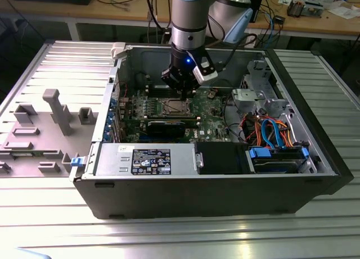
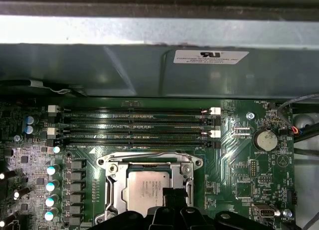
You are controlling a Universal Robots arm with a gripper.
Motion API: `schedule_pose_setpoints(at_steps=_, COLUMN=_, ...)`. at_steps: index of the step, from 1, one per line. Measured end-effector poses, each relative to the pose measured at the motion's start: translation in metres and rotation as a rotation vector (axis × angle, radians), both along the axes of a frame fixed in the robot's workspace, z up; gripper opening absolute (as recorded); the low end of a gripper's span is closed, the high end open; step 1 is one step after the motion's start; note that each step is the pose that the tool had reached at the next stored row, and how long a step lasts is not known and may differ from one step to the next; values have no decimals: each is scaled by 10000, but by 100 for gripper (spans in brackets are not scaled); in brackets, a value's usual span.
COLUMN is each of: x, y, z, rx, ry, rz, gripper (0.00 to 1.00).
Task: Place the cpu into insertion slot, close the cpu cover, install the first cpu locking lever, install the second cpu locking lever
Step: 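Install the second cpu locking lever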
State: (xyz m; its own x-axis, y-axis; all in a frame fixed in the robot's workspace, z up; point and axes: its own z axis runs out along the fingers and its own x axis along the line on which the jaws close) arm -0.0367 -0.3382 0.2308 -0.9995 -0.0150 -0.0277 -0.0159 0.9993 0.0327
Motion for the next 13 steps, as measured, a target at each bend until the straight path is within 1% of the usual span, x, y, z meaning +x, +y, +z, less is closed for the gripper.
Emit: schedule_pose_setpoints(at_steps=13, x=0, y=-6, z=0, rx=0, ry=0, rz=0, gripper=11)
